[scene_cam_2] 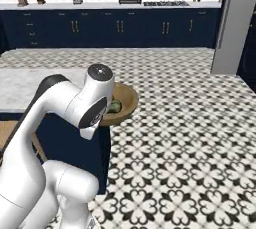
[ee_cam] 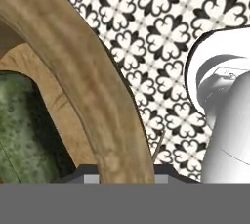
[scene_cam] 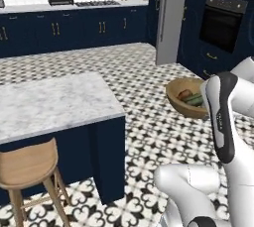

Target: Pick the chicken drumstick and cucumber from their plates and place them in the bowl. Then put the bowl in the fridge.

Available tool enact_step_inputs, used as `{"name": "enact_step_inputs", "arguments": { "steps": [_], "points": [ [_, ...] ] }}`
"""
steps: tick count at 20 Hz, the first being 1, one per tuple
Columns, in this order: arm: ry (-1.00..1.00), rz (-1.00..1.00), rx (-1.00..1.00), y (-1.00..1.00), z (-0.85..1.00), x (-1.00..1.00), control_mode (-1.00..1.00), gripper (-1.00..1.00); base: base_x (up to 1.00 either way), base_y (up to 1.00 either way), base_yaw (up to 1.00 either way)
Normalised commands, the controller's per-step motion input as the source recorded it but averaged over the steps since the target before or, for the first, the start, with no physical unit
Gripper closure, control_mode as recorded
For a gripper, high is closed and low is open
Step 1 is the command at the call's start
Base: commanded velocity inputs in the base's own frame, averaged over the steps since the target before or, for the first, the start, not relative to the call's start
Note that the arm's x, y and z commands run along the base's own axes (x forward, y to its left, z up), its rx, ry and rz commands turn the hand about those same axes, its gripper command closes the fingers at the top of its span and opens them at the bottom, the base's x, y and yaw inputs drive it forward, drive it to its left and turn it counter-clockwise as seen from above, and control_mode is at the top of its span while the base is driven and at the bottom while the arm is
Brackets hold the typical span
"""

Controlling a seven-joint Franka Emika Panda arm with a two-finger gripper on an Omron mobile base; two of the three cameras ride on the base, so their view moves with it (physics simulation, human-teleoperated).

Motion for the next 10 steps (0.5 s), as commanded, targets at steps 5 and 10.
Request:
{"name": "enact_step_inputs", "arguments": {
  "steps": [5,10],
  "points": [
    [0.0,0.0,0.0,0.0,0.0,0.0,1.0,1.0,1.0,-1.0,0.0],
    [0.0,0.0,0.0,0.0,0.0,0.0,1.0,1.0,1.0,-1.0,0.0]
  ]
}}
